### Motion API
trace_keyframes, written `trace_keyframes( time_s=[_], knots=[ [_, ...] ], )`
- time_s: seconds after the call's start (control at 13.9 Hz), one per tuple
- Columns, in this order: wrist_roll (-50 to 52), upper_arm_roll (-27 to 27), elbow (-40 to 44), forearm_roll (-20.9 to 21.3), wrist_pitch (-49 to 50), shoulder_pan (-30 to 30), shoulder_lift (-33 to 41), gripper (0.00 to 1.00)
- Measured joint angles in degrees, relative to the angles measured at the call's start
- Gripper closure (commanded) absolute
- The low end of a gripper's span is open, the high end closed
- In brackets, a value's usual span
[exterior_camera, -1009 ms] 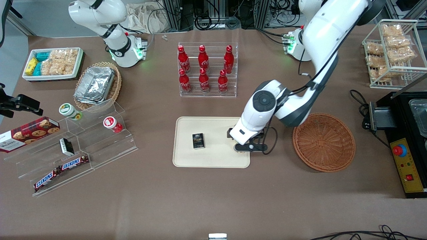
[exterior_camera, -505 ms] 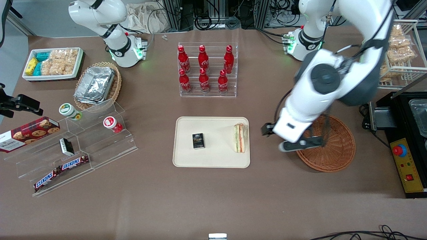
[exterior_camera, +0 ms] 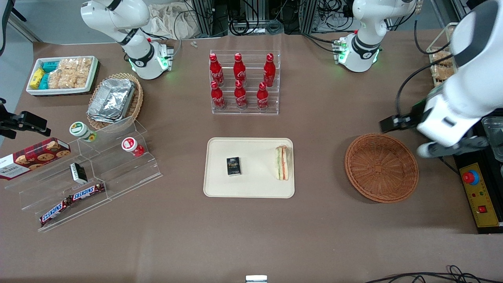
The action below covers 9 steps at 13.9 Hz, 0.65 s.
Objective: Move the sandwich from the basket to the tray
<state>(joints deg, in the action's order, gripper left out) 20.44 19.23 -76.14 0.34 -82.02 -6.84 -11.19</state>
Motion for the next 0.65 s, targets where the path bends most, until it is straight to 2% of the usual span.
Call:
trace_keyframes(
  time_s=[0.22, 0.5, 0.65],
  knots=[
    [-1.40, -7.74, -0.42, -1.41, 4.89, 4.39, 4.79, 0.00],
    [-1.41, -13.99, -4.29, -1.44, 6.33, 10.29, 9.38, 0.00],
    [-1.87, -14.99, -5.27, -1.44, 6.20, 11.30, 9.92, 0.00]
  ],
)
